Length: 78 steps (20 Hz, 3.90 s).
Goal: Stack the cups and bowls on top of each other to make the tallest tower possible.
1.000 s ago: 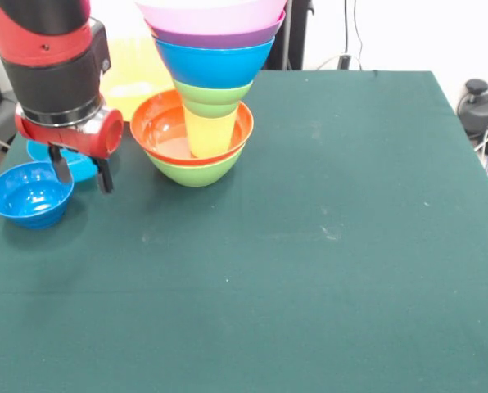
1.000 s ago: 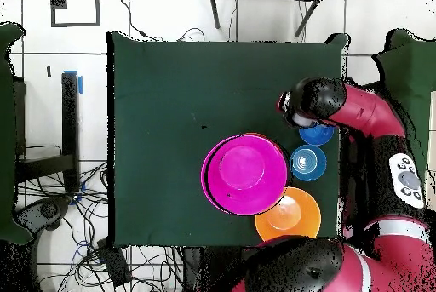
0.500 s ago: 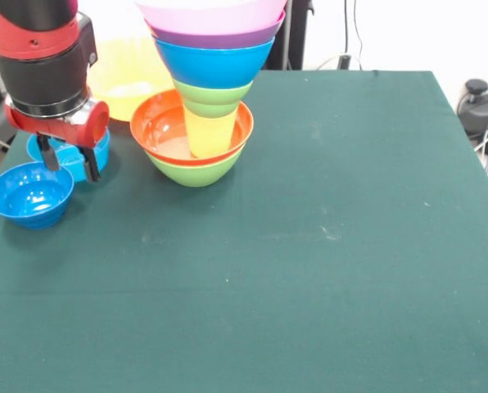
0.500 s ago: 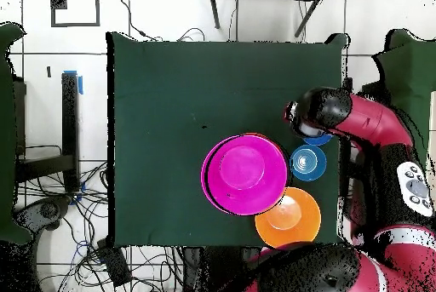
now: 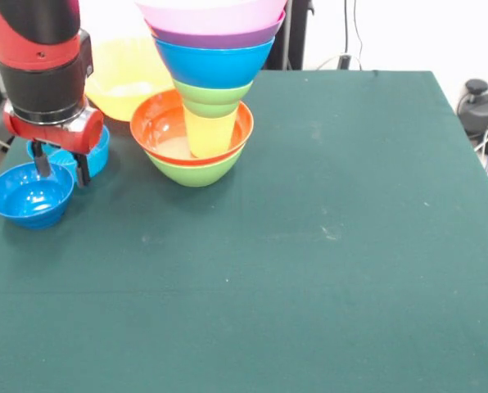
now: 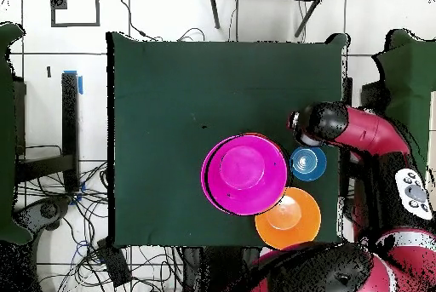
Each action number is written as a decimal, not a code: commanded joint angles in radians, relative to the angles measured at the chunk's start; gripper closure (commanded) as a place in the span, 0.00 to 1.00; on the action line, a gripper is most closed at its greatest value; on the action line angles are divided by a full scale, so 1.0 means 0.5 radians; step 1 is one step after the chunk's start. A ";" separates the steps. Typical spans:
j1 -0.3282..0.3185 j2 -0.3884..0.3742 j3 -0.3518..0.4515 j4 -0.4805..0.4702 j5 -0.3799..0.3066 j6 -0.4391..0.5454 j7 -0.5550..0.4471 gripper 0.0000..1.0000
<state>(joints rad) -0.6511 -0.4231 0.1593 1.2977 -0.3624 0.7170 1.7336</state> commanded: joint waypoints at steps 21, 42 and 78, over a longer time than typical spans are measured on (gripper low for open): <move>-0.013 0.218 0.222 0.087 -0.314 -0.385 -0.303 0.00; 0.068 0.152 0.233 0.002 -0.263 -0.124 -0.359 1.00; 0.160 -0.370 0.192 0.363 -0.172 0.101 -0.252 1.00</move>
<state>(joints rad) -0.5976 -0.5431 0.1920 1.3575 -0.4257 0.6966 1.7336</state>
